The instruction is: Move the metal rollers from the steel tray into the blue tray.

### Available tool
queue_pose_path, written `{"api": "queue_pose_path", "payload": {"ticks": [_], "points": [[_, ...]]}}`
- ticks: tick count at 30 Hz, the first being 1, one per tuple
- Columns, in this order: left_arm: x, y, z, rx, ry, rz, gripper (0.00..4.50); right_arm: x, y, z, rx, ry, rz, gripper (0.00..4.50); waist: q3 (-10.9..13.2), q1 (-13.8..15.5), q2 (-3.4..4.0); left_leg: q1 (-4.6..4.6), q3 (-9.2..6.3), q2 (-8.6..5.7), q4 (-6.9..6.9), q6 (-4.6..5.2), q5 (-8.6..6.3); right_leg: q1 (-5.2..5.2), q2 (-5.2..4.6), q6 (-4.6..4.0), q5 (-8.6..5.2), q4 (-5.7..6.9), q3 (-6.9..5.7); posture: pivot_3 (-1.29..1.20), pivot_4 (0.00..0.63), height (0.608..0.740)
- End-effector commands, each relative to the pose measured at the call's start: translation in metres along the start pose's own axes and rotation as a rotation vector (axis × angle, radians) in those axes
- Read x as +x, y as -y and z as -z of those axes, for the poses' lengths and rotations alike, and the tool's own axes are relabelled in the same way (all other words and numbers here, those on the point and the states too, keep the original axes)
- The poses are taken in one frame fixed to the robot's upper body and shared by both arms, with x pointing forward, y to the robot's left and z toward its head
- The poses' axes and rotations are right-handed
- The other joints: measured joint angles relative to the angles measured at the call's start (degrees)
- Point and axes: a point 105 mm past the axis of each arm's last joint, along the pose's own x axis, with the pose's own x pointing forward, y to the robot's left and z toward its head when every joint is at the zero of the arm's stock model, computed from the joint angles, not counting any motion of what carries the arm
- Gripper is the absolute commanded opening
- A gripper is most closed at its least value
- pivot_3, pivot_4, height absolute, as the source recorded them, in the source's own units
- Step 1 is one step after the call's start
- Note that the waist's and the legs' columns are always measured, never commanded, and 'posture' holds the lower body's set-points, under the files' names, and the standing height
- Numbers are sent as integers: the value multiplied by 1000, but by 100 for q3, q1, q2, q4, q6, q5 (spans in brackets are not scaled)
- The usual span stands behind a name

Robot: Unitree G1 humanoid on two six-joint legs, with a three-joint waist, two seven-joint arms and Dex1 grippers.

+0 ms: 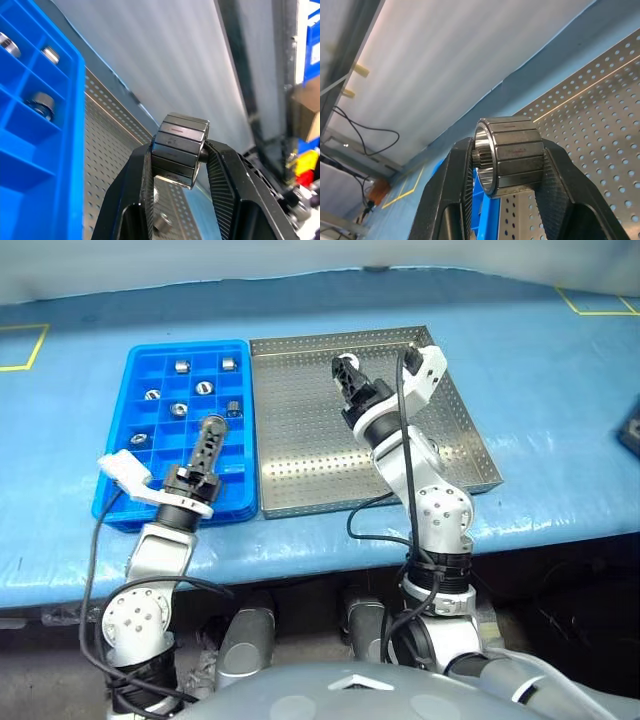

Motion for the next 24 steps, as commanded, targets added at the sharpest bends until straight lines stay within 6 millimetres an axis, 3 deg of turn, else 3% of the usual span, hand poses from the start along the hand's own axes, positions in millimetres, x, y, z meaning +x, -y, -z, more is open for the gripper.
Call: {"api": "queue_pose_path", "payload": {"ticks": [1,4,7,10,16,22,24], "points": [[-4,-6,-25,225,72,-95,1231,-5,-15,9,-38,-27,-47,1346,-1,8,1,1,0,0,-4,0,0,0,0,-1,0,0,0,63,150,740],[-9,-27,-32,500,24,-230,1231,-8,-12,16,-228,-69,-47,1346,0,17,1,-1,0,-4,-4,0,0,-1,-1,-2,0,-2,1,77,150,740],[-22,-51,-37,767,-52,-355,1231,-12,-17,30,-530,-116,-107,1346,0,35,1,-2,3,-10,-4,0,0,-1,-7,0,0,-4,4,87,150,740],[-31,-61,-42,883,-61,-434,1231,-15,-21,42,-615,-145,-157,1346,0,45,1,1,4,-8,-10,-2,1,-3,-6,0,-1,-3,3,104,150,740],[-49,-79,-54,937,-18,-605,1231,-15,-38,61,-661,-186,-267,1346,-2,113,-5,1,4,-3,-7,-4,2,-2,-5,2,0,-2,0,118,150,740],[-60,-93,-53,914,-50,-700,1231,-16,-52,75,-716,-212,-349,1346,-2,159,-5,1,0,-3,-7,-5,2,-2,-5,2,0,-2,-5,136,150,740],[-59,-93,-48,884,-63,-690,1949,-15,-55,76,-720,-211,-360,1346,-3,160,-5,2,0,-3,-6,-5,2,-2,-5,3,0,-1,-5,136,150,740]]}}
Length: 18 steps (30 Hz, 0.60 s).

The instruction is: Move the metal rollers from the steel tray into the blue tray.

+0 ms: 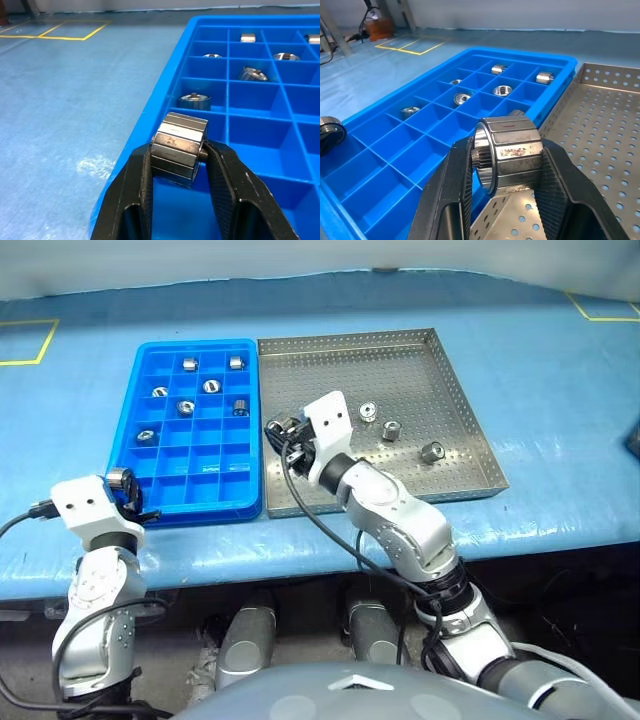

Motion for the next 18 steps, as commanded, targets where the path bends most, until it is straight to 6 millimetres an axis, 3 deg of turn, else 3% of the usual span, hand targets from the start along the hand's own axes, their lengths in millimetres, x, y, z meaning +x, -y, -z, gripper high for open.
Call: {"api": "queue_pose_path", "payload": {"ticks": [1,5,8,12,18], "points": [[-1,2,-4,-32,5,9,2161,4,-13,-20,-30,79,-46,1346,0,-1,0,3,0,0,0,0,0,2,0,0,0,0,0,136,150,740],[-1,14,-12,-77,43,63,3496,7,-16,-24,-34,94,-59,1346,-1,-1,1,9,0,1,0,-3,2,4,0,0,0,5,-1,137,150,740],[-4,28,-31,-135,143,136,4477,11,-19,-28,-49,105,-73,1346,-1,0,-1,9,0,1,2,-5,3,5,0,1,1,5,-1,147,150,740],[-15,38,-53,-131,286,187,4477,25,-18,-29,-105,97,-82,1346,-2,8,-3,7,-1,1,1,-5,3,5,0,1,1,4,-4,171,150,740],[-49,50,-50,-43,340,249,4477,55,-37,-32,-138,94,-179,1346,-2,37,-5,10,7,0,-12,-6,3,-1,-2,-7,4,2,4,301,150,740]]}}
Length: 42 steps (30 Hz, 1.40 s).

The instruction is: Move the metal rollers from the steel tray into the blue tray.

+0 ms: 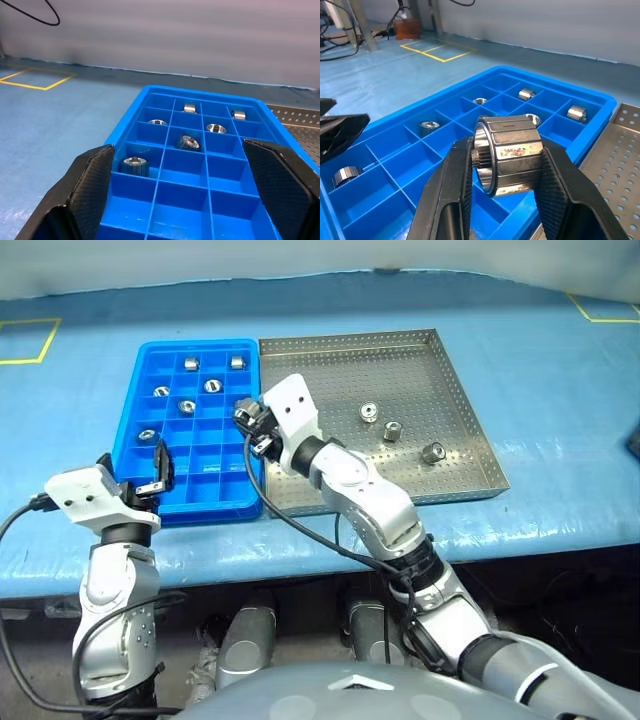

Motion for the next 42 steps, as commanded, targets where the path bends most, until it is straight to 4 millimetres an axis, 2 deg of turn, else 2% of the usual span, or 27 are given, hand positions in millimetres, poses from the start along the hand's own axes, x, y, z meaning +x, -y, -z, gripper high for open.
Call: {"api": "queue_pose_path", "payload": {"ticks": [1,9,17,22,27,30,33,37,42], "points": [[-14,11,-19,37,82,42,4477,14,-18,-21,-30,82,-84,1346,0,72,0,2,-1,0,-4,0,0,0,0,-1,-1,-1,0,314,150,740],[-52,-15,-22,65,78,-162,4477,41,-50,-18,-60,68,-217,1346,1,643,-4,-2,-20,2,-6,-1,-1,0,1,-11,-10,-1,-23,509,150,740],[-72,-25,-26,64,82,-258,4477,54,-57,-15,-57,60,-256,1346,2,1297,-4,-10,-20,3,-6,-5,-3,-11,2,-12,-12,-2,-29,616,150,740],[-76,-25,-25,56,81,-278,4477,62,-53,-14,-60,47,-239,1346,2,1751,-4,-18,-19,3,-7,-10,-6,-19,3,-14,-14,-2,-32,639,150,740],[-75,-23,-21,45,72,-270,4477,67,-38,-7,-51,17,-187,1346,2,2189,-4,-20,-16,5,-4,-21,-13,-28,3,-13,-14,-6,-35,638,150,740],[-72,-22,-19,37,69,-260,4477,66,-30,-4,-54,9,-168,1346,0,2387,-7,-42,-12,8,-2,-24,-15,-69,4,-12,-15,-6,-39,604,150,740],[-68,-20,-17,30,65,-243,4477,63,-21,-3,-55,5,-146,1346,0,2536,-7,-82,-12,15,5,-25,-12,-91,7,-9,-12,-2,-47,577,150,740],[-62,-18,-15,22,66,-222,4477,60,-12,-2,-60,0,-116,1346,0,2702,-7,-89,-10,24,5,-30,-13,-92,12,-9,-11,-2,-51,553,150,740],[-56,-15,-14,20,64,-194,4477,57,0,-1,-72,-7,-80,1346,0,2743,-7,-88,-3,38,13,-40,-19,-93,17,-10,-12,-2,-62,528,150,740]]}}
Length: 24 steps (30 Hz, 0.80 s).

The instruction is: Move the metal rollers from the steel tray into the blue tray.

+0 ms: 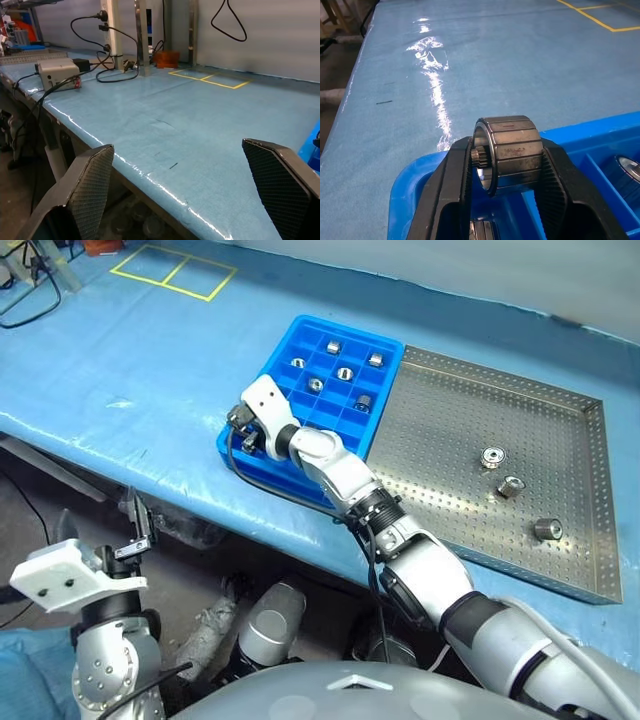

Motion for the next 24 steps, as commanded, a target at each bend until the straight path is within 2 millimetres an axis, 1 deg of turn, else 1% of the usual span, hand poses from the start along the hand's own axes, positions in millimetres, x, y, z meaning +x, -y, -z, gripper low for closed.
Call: {"api": "queue_pose_path", "payload": {"ticks": [1,5,9,11,15,19,24], "points": [[3,2,-5,-12,21,14,4477,9,-21,-46,-21,123,-42,1346,0,-4,0,0,1,3,2,-2,-1,0,2,0,0,0,-1,524,150,740],[5,4,-5,-13,21,24,4477,5,-10,-41,-29,108,-6,1346,0,-14,0,1,2,14,3,-8,-2,0,10,0,0,0,-5,513,150,740],[7,5,-4,-14,21,31,4477,3,-3,-37,-34,95,14,1346,0,-14,1,1,5,32,7,-18,-9,0,26,-4,1,0,-6,505,150,740],[8,7,-3,-14,18,39,4477,0,5,-34,-30,84,42,1346,0,-20,1,2,5,45,9,-26,-14,0,41,-13,2,1,-8,502,150,740],[9,8,-2,-16,14,42,4477,-4,15,-26,-26,65,72,1346,0,-43,1,3,5,62,18,-41,-23,0,62,-22,0,2,-6,498,150,740],[10,9,-1,-19,8,45,4477,-9,22,-16,-23,38,91,1346,0,-70,1,4,5,69,19,-44,-25,0,69,-31,2,3,-6,490,150,740],[12,10,0,-21,5,50,4477,-12,25,-6,-31,9,111,1346,-1,-99,1,5,5,75,22,-47,-27,1,75,-34,2,4,-6,483,150,740]]}}
